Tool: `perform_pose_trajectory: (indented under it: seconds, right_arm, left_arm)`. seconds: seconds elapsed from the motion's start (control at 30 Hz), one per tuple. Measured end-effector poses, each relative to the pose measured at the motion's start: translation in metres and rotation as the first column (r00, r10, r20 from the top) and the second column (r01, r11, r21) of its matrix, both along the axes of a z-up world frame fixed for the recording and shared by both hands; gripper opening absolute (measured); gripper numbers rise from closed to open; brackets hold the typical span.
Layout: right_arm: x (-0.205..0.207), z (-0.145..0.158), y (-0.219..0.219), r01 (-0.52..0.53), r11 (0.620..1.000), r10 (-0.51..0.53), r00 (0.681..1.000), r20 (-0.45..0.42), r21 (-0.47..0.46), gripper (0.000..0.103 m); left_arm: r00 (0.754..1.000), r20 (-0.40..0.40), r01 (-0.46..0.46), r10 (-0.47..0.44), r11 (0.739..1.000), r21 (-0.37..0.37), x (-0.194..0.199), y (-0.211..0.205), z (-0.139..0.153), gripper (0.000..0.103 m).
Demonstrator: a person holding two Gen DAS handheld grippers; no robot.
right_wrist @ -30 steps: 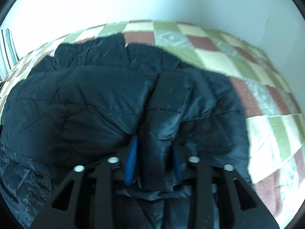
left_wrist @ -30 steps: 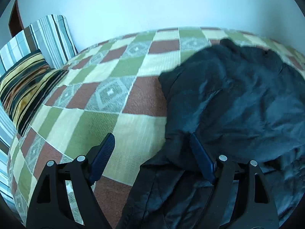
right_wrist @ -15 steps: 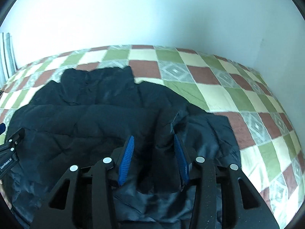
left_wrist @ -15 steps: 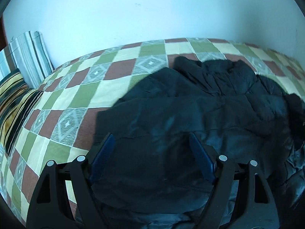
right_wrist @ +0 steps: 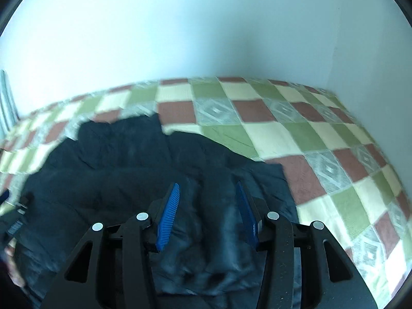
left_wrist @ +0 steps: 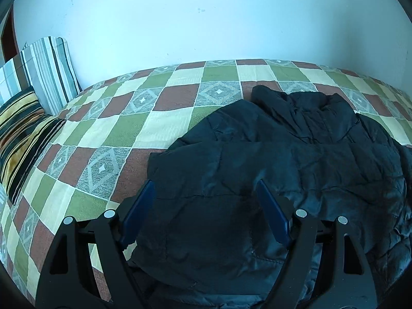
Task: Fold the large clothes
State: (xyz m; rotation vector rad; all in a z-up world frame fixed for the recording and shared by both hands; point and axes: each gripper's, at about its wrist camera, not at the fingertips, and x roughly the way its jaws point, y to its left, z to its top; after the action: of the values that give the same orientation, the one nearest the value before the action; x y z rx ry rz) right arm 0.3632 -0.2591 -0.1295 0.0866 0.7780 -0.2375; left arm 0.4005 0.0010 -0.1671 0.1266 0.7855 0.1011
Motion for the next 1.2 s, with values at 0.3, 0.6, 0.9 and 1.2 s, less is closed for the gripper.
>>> perform_pose_trajectory:
  seconds: [0.3,0.6,0.9,1.2]
  right_arm:
    - [0.044,-0.069,0.023,-0.104,0.994,0.109,0.983,-0.145,0.038,0.047]
    - [0.039,-0.072,0.025,-0.095,0.994,0.102,0.982,-0.157,0.051,0.049]
    - [-0.002,-0.071,0.045,-0.156,0.987,0.161,0.974,-0.158,0.04,0.052]
    - [-0.001,-0.088,0.041,-0.143,0.988,0.15,0.976,-0.156,0.059,0.057]
  left_arm:
    - [0.998,-0.066,-0.003,0.004,1.0,0.016,0.021,-0.009,-0.029,0.081]
    - [0.996,-0.089,-0.031,0.031,1.0,0.002,0.015,-0.005,-0.034,0.083]
    - [0.993,-0.094,0.06,-0.065,0.997,-0.055,-0.019,-0.029,-0.037,0.083]
    - [0.992,-0.111,0.057,-0.065,0.996,-0.076,-0.011,-0.026,-0.06,0.088]
